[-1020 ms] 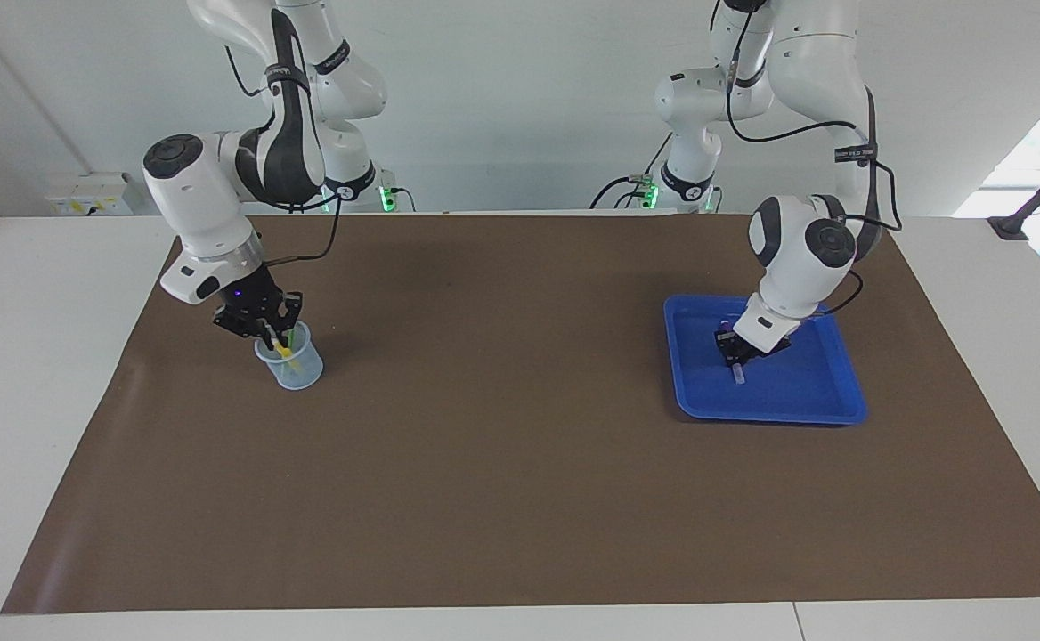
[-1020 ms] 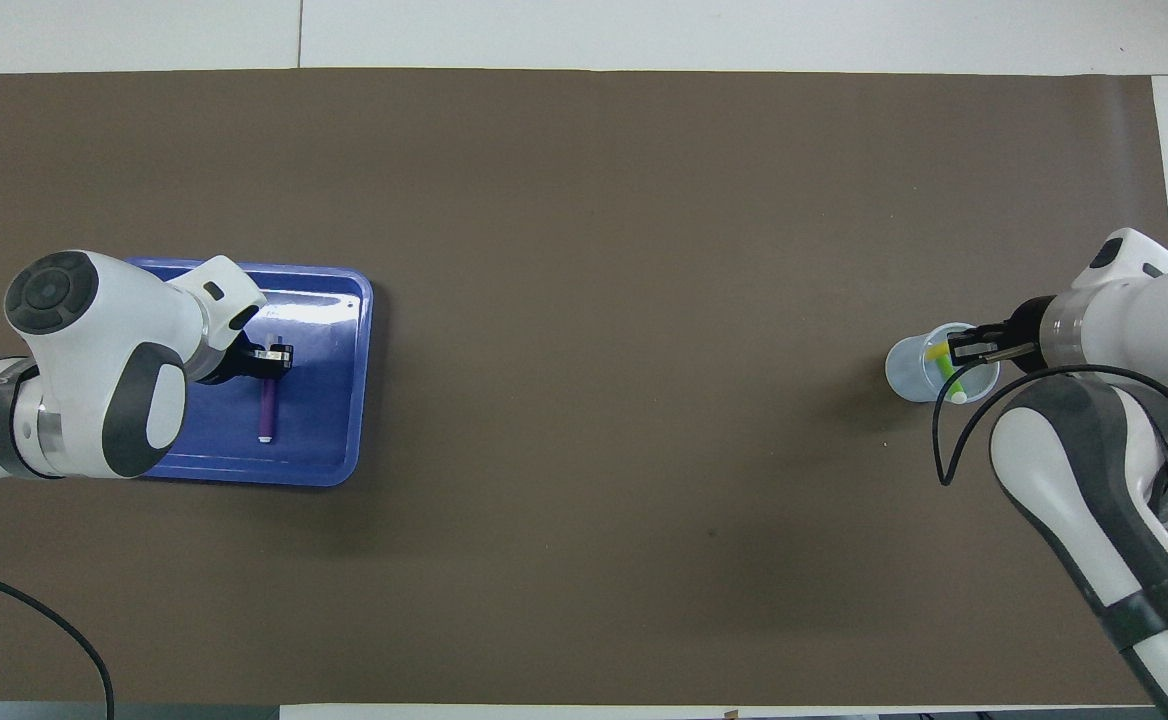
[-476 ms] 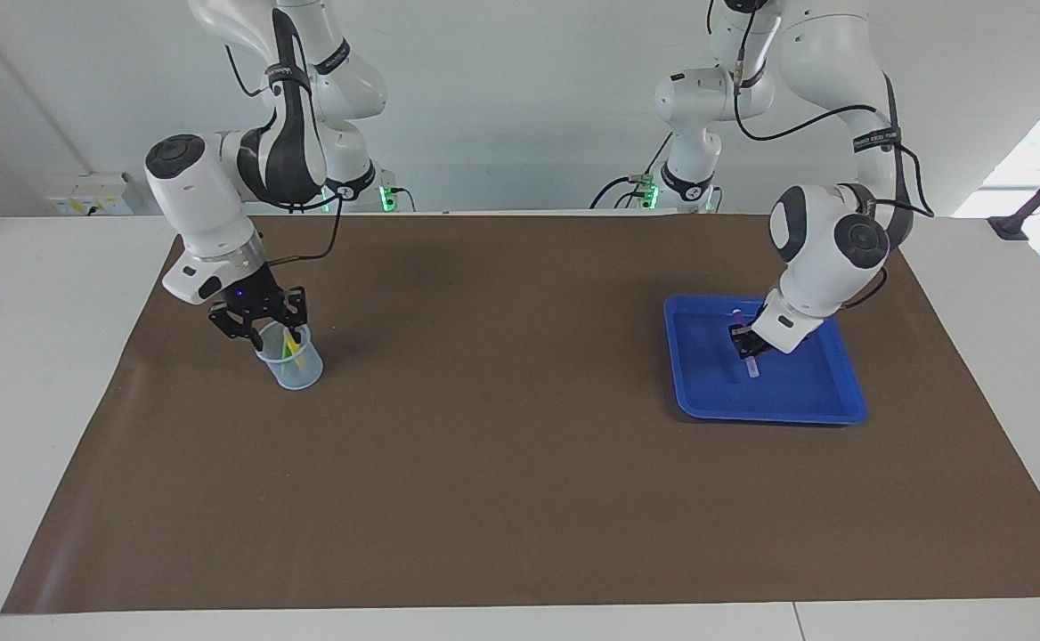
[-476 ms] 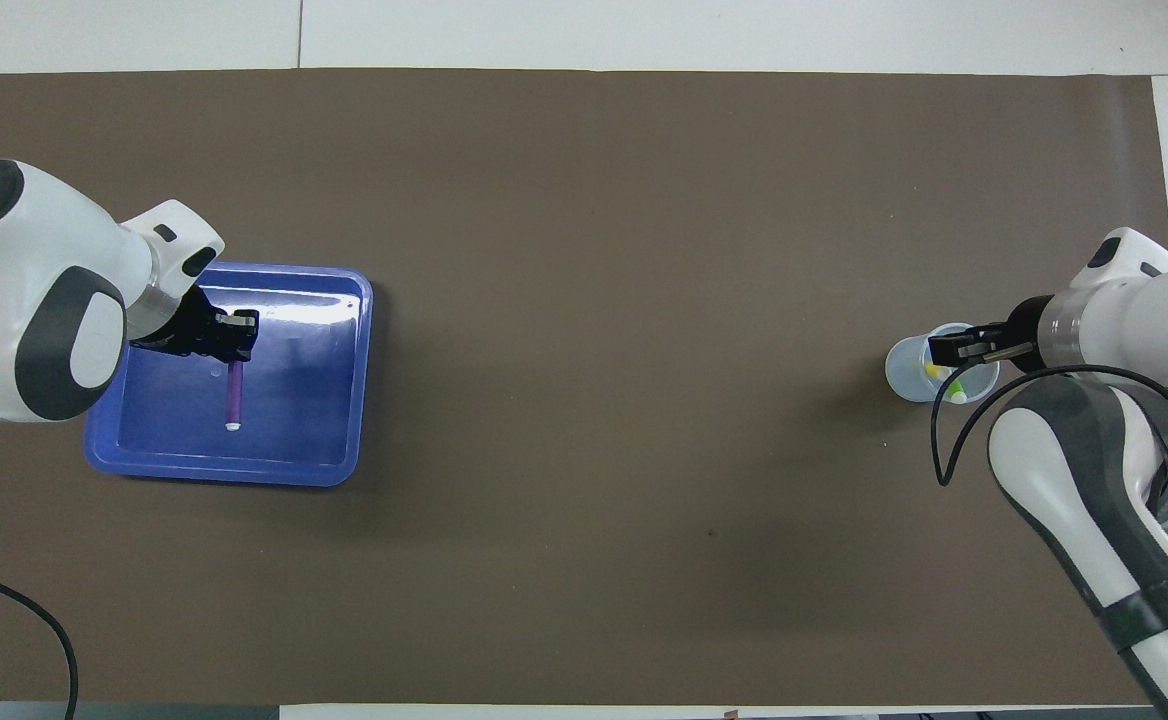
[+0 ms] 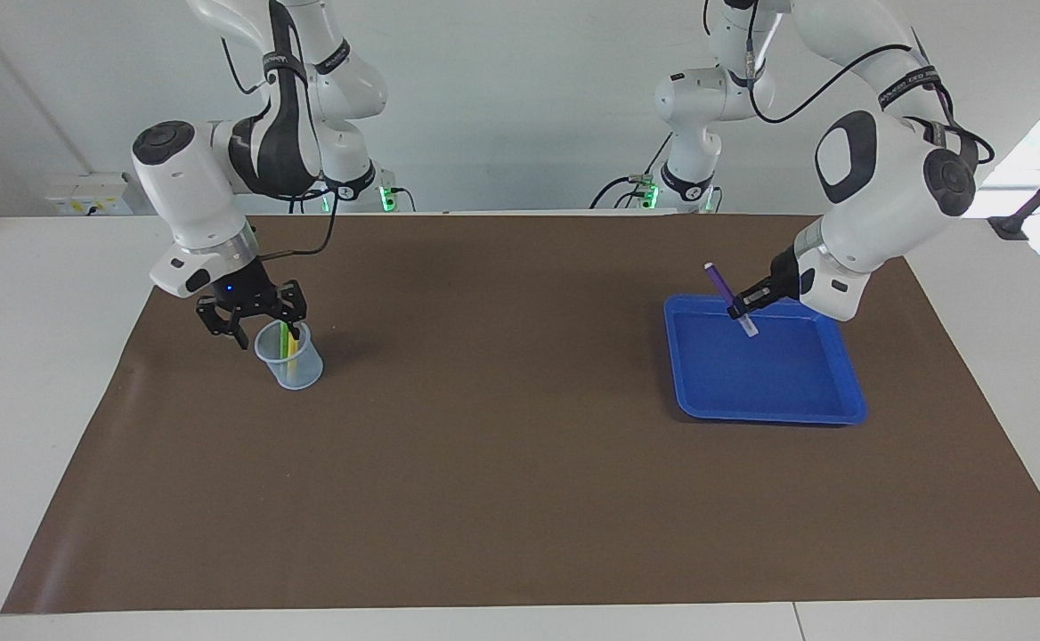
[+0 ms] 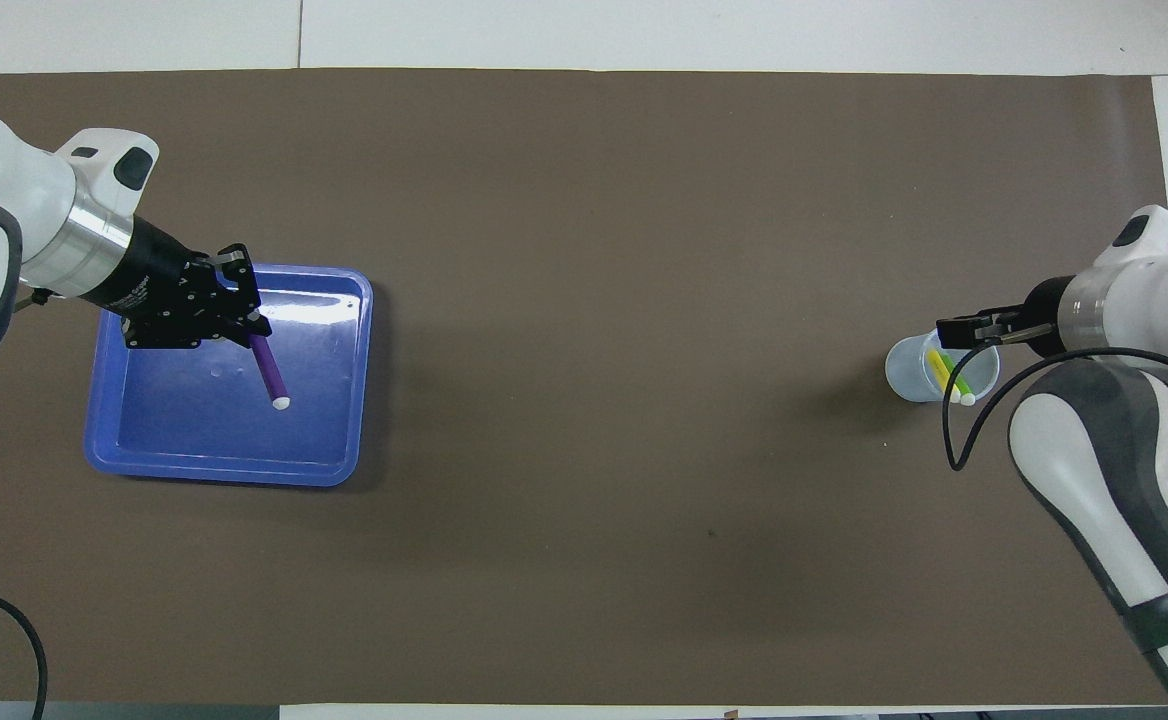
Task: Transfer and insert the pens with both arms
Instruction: 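Grasp the purple pen in the tray with the left gripper, then lift the purple pen with the left gripper while the right gripper approaches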
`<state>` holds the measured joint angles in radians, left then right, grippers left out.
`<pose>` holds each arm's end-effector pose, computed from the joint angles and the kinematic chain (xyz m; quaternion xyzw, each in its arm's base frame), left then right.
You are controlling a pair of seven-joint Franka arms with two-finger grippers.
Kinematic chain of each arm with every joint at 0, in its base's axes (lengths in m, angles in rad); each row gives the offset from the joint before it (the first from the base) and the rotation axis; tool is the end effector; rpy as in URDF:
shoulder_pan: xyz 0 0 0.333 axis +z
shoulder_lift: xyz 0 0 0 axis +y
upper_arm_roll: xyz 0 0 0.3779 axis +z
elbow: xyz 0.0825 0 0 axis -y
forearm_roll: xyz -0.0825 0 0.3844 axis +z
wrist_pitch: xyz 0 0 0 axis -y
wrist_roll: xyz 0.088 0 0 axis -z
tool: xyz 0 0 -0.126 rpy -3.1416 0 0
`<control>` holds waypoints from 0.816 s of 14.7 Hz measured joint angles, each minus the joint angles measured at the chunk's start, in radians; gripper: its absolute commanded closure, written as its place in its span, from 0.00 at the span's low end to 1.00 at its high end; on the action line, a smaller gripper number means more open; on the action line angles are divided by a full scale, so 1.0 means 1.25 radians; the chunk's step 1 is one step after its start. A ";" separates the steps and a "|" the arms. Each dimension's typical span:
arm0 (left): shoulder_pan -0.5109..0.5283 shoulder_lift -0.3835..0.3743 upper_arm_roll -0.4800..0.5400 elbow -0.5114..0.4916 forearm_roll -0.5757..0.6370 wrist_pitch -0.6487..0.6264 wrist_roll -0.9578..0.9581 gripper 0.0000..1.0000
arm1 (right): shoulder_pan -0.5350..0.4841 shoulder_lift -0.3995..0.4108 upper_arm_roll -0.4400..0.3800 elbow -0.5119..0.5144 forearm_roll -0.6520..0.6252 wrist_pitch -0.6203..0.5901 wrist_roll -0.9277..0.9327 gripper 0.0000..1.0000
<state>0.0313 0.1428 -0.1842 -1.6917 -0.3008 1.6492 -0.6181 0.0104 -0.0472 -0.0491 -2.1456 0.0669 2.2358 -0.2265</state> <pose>0.5810 -0.1185 0.5421 0.9503 0.2509 -0.1442 0.1148 0.5424 -0.0183 0.4794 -0.9944 -0.0747 -0.0718 0.0195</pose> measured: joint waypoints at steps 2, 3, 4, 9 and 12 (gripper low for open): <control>-0.001 -0.032 -0.013 0.001 -0.087 -0.005 -0.151 1.00 | 0.000 -0.003 0.000 0.054 0.000 -0.077 0.040 0.12; -0.001 -0.048 -0.016 0.001 -0.137 -0.009 -0.215 1.00 | 0.000 -0.004 0.000 0.087 0.000 -0.120 0.058 0.10; -0.001 -0.063 -0.017 0.001 -0.182 -0.011 -0.277 1.00 | 0.000 -0.005 0.000 0.126 0.000 -0.169 0.075 0.10; -0.001 -0.080 -0.034 -0.006 -0.339 -0.008 -0.457 1.00 | 0.001 0.007 0.012 0.296 -0.040 -0.366 0.149 0.06; -0.013 -0.083 -0.044 -0.026 -0.415 0.038 -0.542 1.00 | 0.001 0.032 0.054 0.375 -0.044 -0.439 0.229 0.00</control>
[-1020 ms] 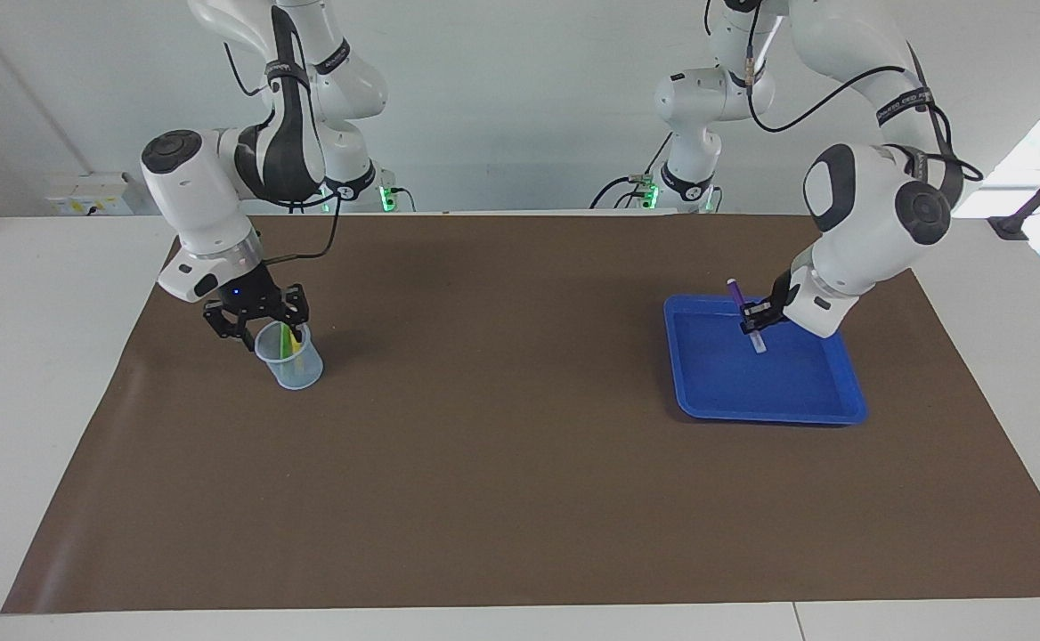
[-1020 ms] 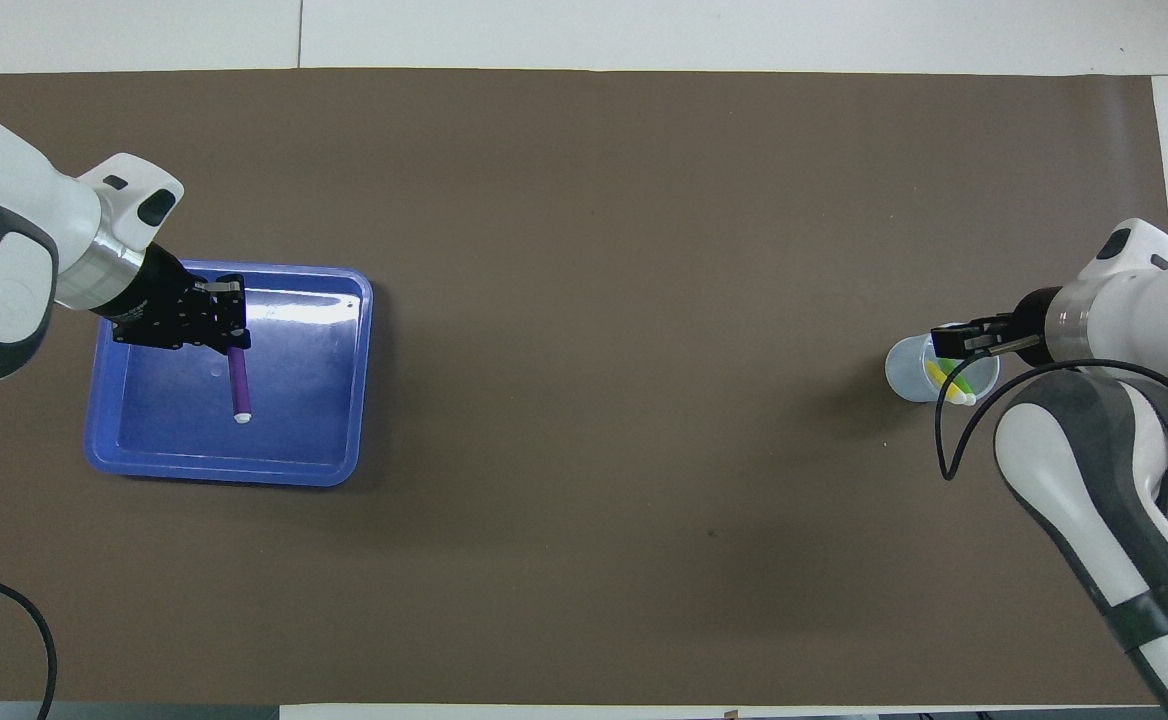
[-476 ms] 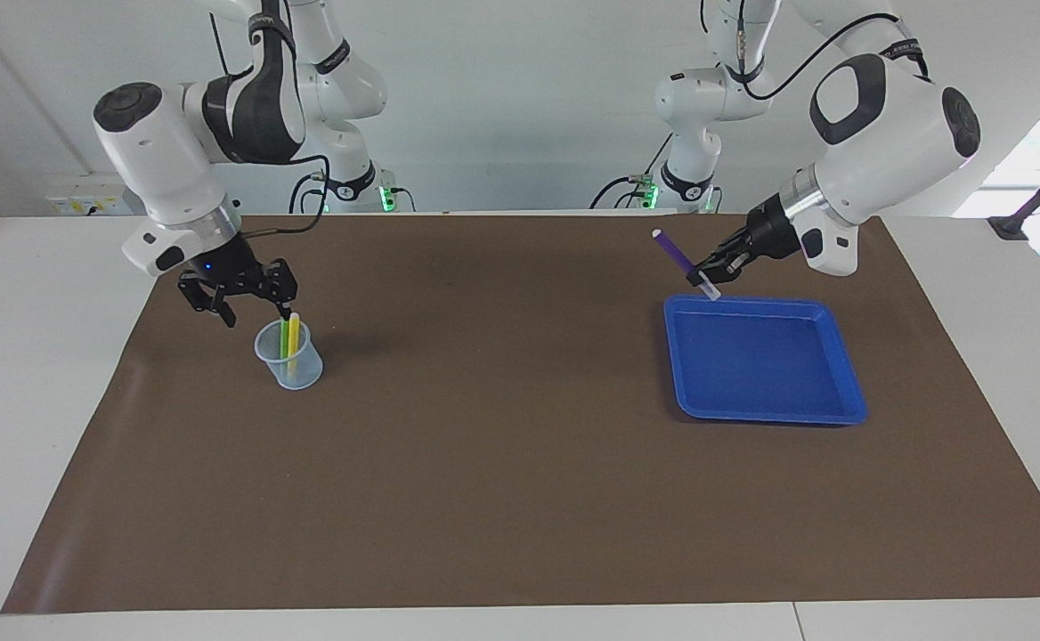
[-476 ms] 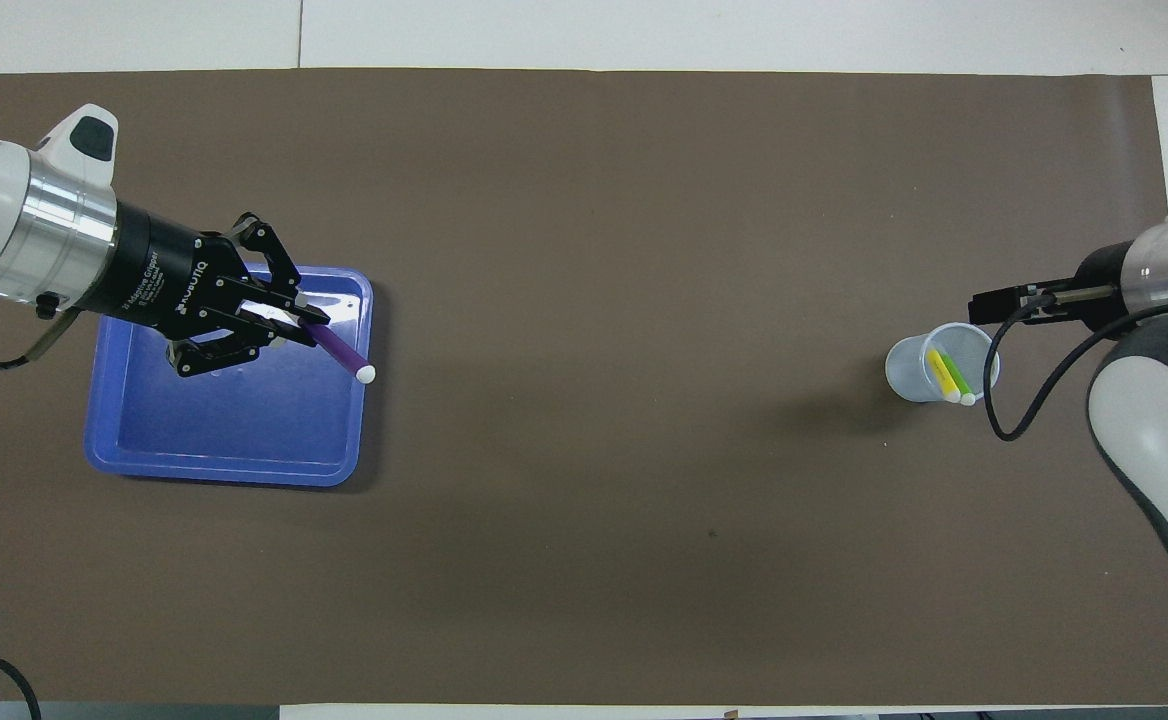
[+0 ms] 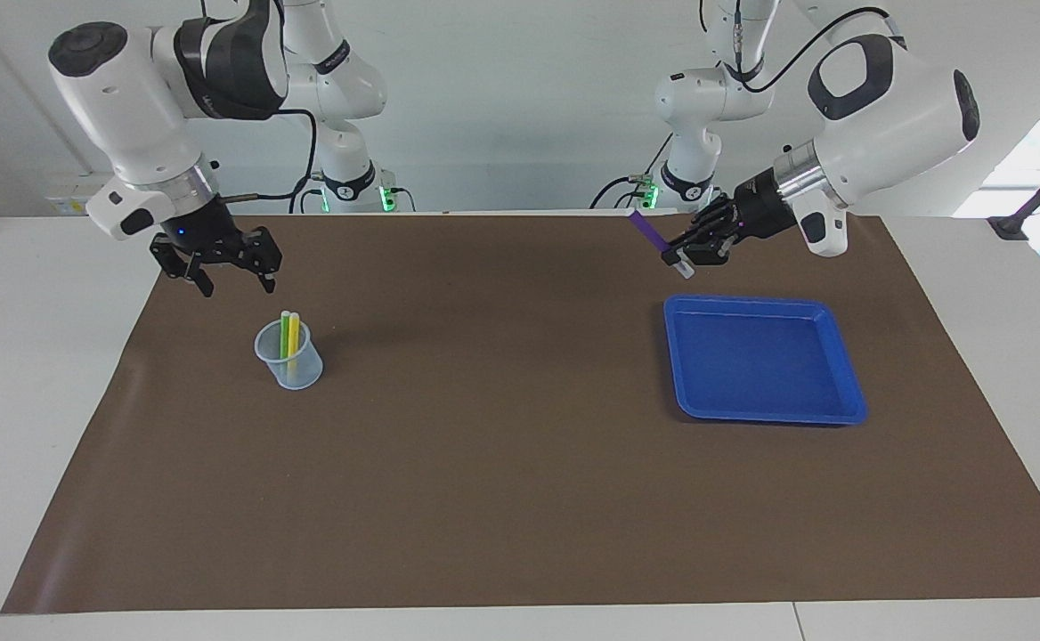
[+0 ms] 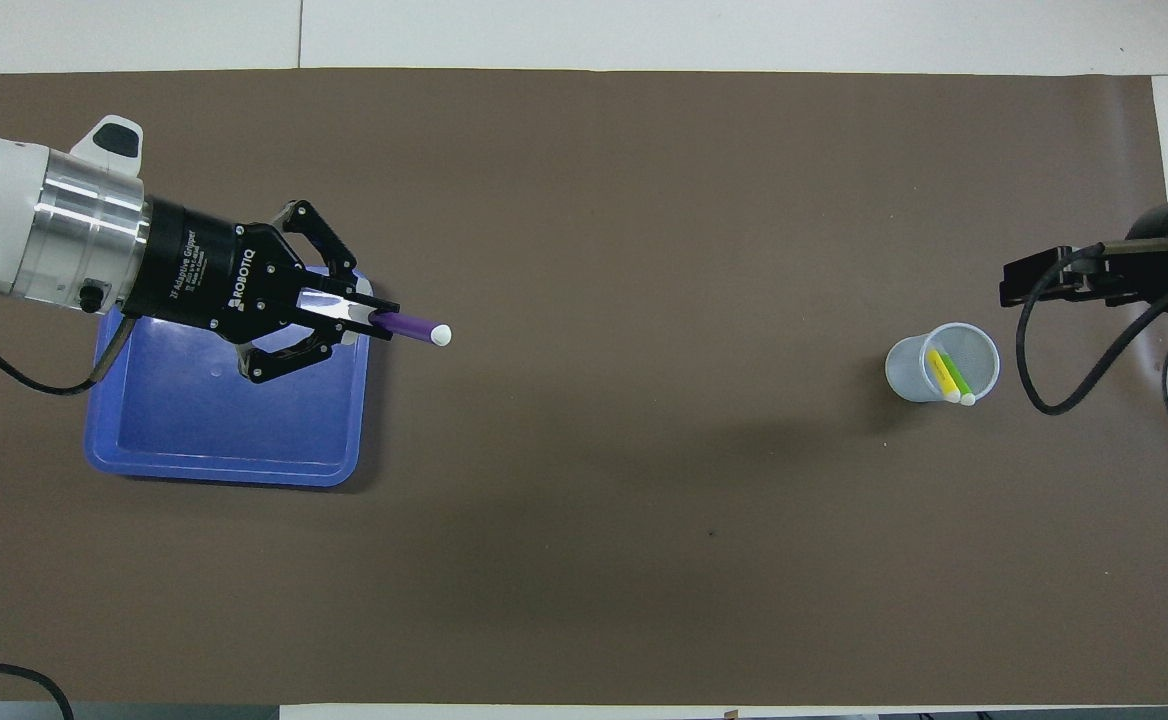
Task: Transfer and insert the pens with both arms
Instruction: 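Lift the purple pen with the left gripper while the right gripper approaches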
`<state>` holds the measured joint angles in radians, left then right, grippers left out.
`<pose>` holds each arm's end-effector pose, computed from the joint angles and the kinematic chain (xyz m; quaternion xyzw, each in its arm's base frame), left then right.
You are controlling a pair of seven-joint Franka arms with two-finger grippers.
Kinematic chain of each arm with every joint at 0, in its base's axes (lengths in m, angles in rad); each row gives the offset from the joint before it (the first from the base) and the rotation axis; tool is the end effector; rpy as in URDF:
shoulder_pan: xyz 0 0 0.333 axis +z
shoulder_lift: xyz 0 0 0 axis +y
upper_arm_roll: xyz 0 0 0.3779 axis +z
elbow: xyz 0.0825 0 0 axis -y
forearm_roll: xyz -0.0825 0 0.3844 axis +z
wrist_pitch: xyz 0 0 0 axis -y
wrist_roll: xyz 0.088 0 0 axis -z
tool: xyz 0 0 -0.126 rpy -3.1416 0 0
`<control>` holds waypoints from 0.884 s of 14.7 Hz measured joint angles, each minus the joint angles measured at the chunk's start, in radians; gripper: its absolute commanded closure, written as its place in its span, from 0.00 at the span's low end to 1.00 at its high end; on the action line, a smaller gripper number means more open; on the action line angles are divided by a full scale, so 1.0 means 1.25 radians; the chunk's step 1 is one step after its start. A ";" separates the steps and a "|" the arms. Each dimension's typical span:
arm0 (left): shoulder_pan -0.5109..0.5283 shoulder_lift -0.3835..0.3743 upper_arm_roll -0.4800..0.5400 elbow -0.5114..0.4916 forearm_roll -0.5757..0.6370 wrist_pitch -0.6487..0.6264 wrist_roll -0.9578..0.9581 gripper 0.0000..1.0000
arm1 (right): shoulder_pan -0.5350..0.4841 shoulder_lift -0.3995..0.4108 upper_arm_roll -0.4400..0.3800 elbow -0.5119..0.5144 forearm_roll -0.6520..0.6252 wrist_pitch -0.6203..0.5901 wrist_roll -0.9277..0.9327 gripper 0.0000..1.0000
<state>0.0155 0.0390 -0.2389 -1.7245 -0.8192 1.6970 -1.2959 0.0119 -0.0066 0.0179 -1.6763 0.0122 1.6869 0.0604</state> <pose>0.5442 -0.2062 0.6200 0.7544 0.5216 -0.2956 0.2674 0.5605 0.0181 0.6311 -0.9998 0.0160 -0.0083 0.0064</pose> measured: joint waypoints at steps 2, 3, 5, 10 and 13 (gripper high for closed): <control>-0.034 -0.010 -0.001 -0.025 -0.034 0.062 -0.061 1.00 | 0.002 0.011 0.048 0.023 0.008 -0.007 0.058 0.00; -0.058 -0.019 -0.002 -0.043 -0.046 0.096 -0.085 1.00 | 0.004 0.013 0.075 0.030 0.025 -0.010 0.084 0.00; -0.109 -0.048 -0.004 -0.094 -0.075 0.173 -0.118 1.00 | 0.008 0.014 0.122 0.041 0.103 -0.012 0.158 0.00; -0.191 -0.146 -0.005 -0.259 -0.164 0.344 -0.130 1.00 | 0.009 0.014 0.159 0.051 0.363 0.018 0.283 0.00; -0.221 -0.173 -0.005 -0.307 -0.204 0.414 -0.138 1.00 | 0.008 0.015 0.202 0.051 0.432 0.064 0.309 0.00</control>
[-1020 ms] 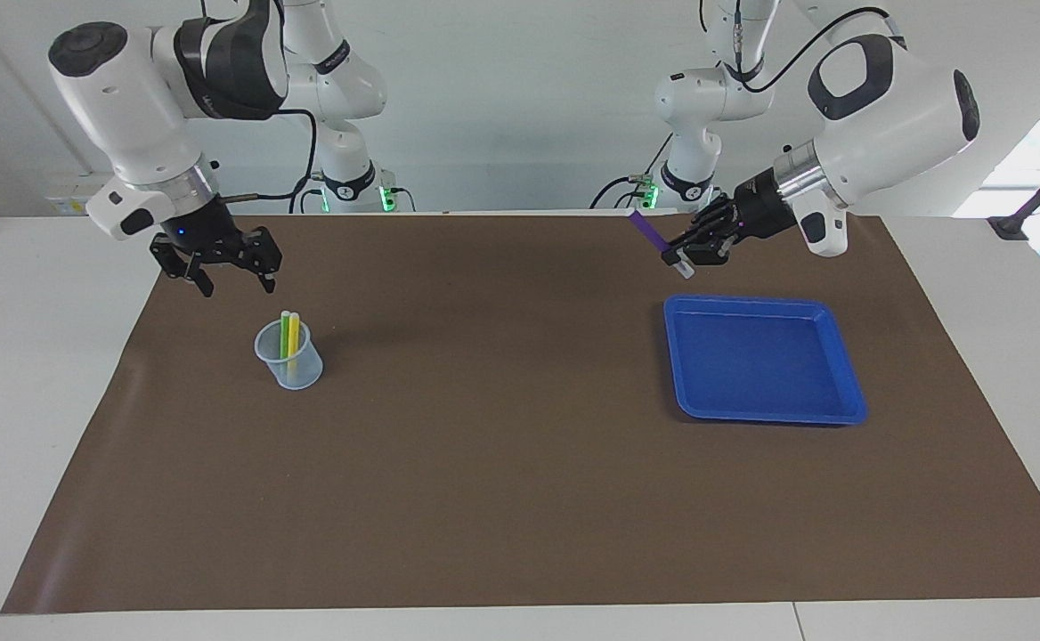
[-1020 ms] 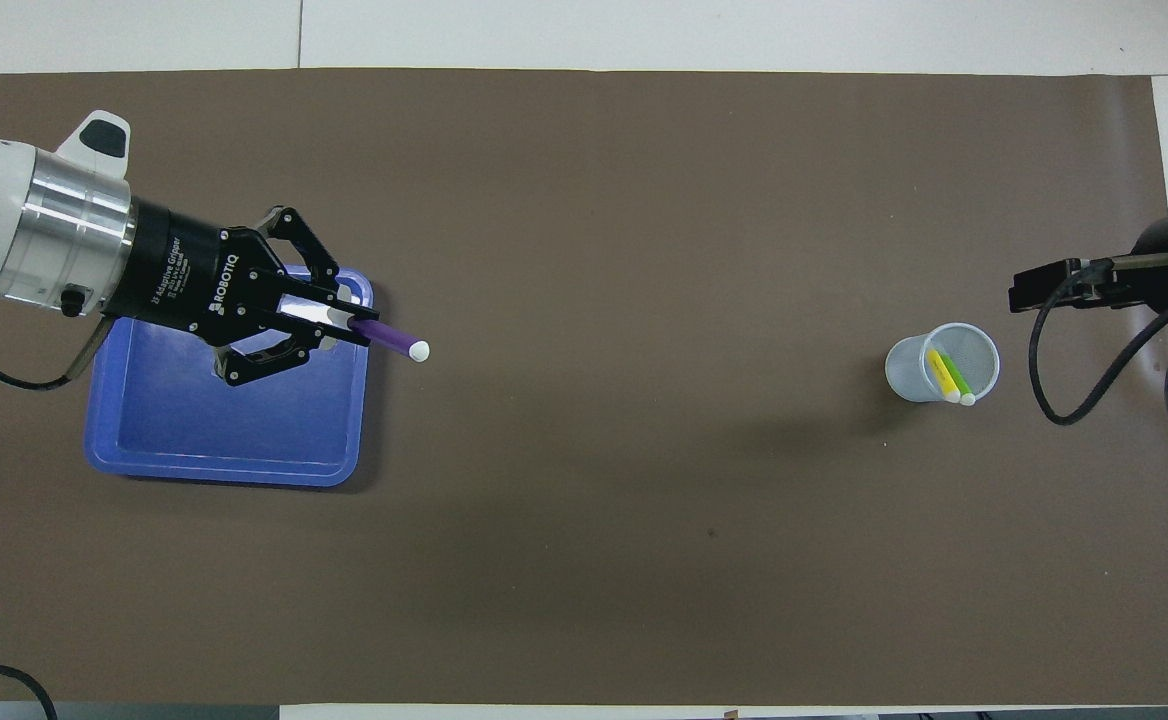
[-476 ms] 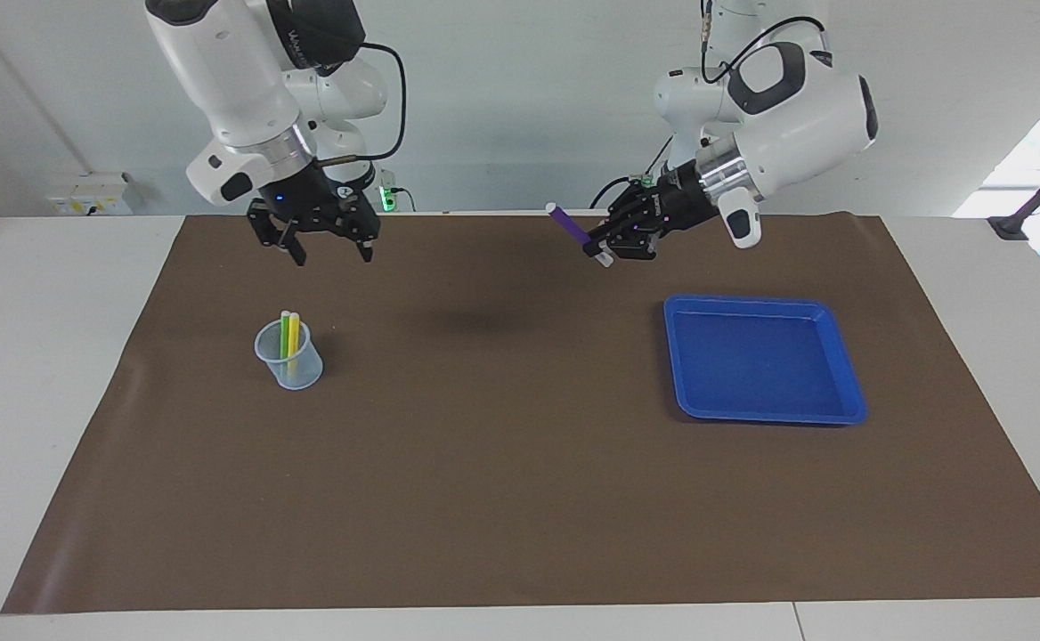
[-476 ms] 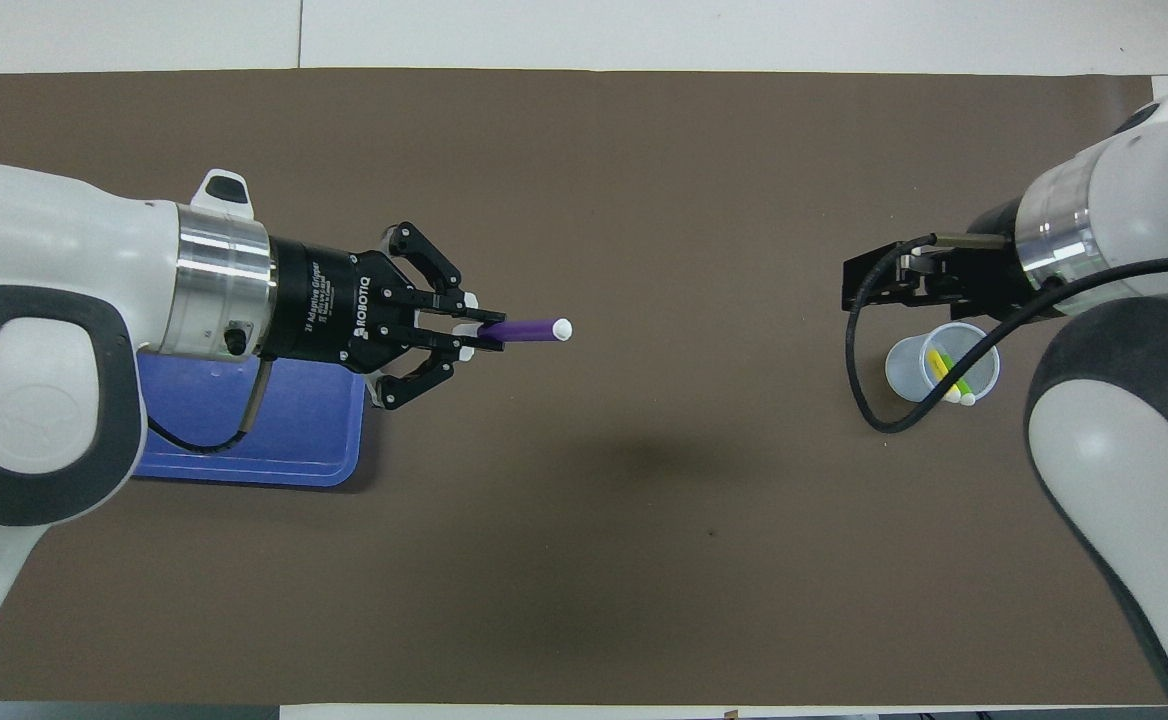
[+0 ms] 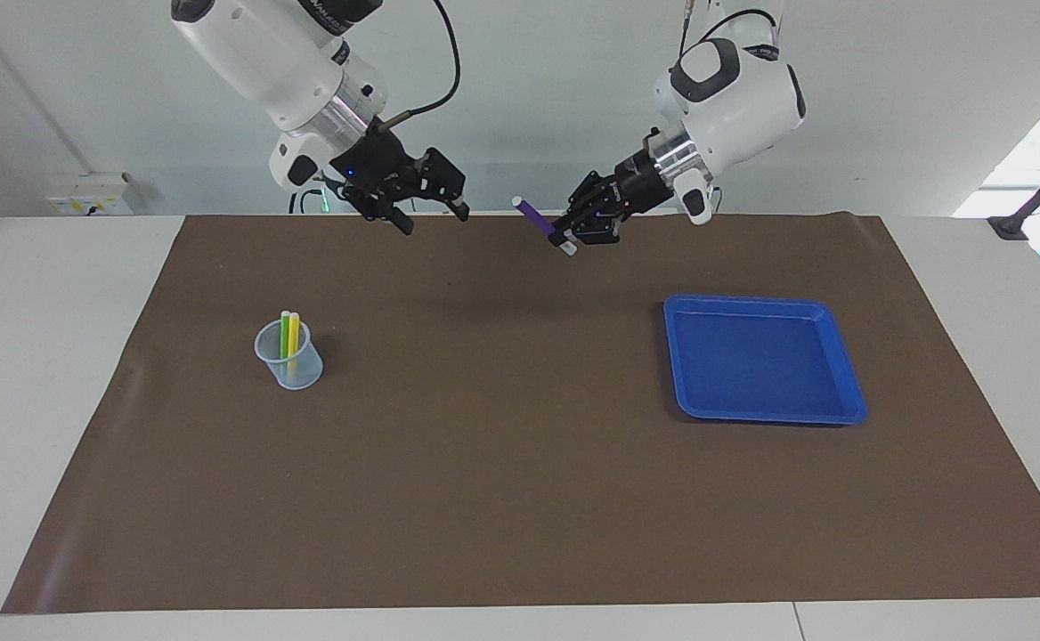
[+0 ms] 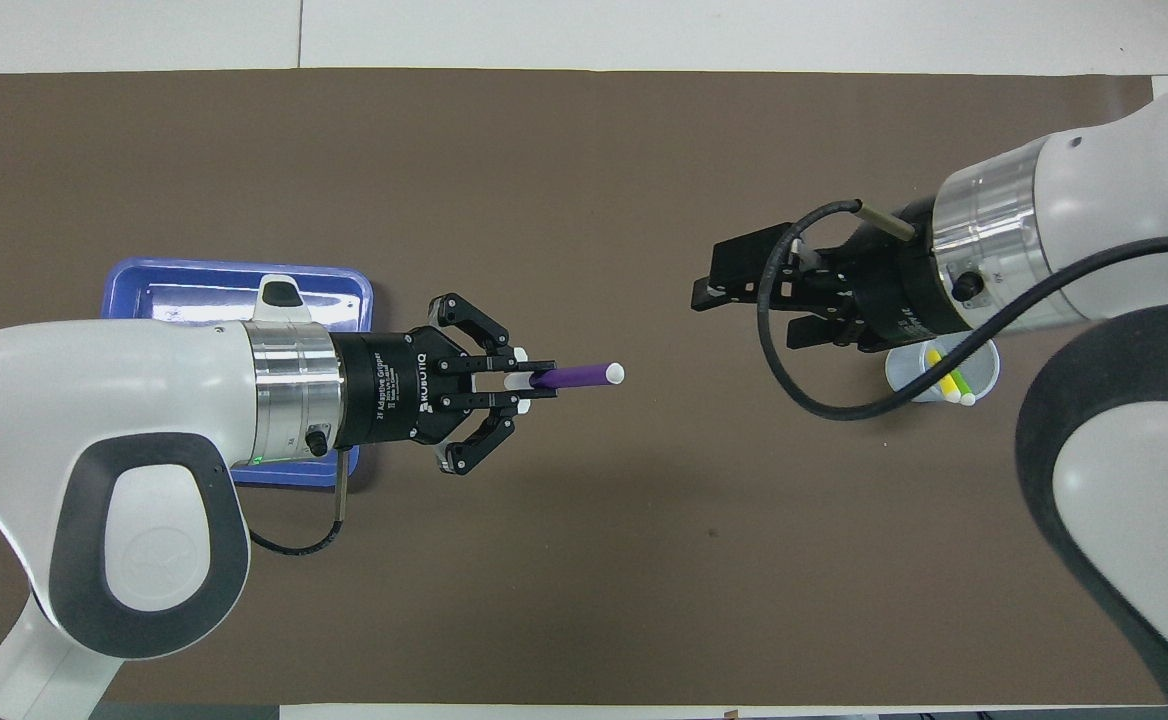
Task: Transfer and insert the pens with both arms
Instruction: 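Lift the purple pen with the left gripper while the right gripper approaches, then grasp the purple pen with the right gripper, open the left gripper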
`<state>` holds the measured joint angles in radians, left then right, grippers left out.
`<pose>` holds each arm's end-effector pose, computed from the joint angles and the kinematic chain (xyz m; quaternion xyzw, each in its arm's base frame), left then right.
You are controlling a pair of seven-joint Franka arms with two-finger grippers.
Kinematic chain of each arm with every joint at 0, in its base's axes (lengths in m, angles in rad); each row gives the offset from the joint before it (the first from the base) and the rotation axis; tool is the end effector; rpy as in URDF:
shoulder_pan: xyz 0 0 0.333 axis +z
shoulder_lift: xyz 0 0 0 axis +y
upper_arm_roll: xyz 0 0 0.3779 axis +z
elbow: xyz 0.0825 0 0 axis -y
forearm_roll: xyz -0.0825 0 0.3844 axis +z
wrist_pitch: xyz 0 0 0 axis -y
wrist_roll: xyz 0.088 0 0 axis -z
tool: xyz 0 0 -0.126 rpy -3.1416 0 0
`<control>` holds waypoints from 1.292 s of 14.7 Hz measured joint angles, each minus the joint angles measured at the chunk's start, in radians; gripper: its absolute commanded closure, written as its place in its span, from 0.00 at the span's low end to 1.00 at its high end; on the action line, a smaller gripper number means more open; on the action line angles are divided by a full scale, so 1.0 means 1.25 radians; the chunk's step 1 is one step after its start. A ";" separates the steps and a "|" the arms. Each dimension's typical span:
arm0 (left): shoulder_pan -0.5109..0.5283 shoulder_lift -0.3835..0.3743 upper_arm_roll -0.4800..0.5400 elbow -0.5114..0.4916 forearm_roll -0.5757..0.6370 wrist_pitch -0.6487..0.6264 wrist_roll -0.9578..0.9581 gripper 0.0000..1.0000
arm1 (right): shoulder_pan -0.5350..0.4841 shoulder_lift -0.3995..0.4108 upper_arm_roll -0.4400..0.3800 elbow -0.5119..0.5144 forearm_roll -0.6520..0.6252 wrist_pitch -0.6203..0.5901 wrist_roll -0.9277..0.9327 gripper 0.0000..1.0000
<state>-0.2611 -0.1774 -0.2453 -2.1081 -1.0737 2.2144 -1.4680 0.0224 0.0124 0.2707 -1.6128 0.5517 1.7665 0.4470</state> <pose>0.4418 -0.3033 0.5837 0.6486 0.6159 -0.2891 0.3411 0.5405 0.2202 0.6752 -0.9539 0.1077 0.0348 0.2781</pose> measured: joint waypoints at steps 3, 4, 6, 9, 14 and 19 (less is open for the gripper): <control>-0.018 -0.007 0.001 -0.017 -0.010 0.040 -0.022 1.00 | 0.001 0.002 0.053 -0.006 0.009 0.041 0.014 0.00; -0.022 -0.007 0.001 -0.019 -0.010 0.048 -0.028 1.00 | 0.001 0.002 0.066 -0.010 0.009 0.044 0.014 0.00; -0.031 -0.007 0.001 -0.023 -0.016 0.068 -0.038 1.00 | 0.001 0.001 0.091 -0.020 0.009 0.053 0.014 0.00; -0.041 -0.008 0.001 -0.029 -0.021 0.090 -0.048 1.00 | 0.001 -0.003 0.114 -0.051 0.009 0.101 0.007 0.00; -0.041 -0.008 0.001 -0.033 -0.032 0.095 -0.057 1.00 | 0.001 -0.003 0.118 -0.074 0.009 0.126 -0.010 0.13; -0.041 -0.008 0.002 -0.034 -0.033 0.098 -0.060 1.00 | 0.001 -0.004 0.118 -0.074 0.009 0.126 -0.011 1.00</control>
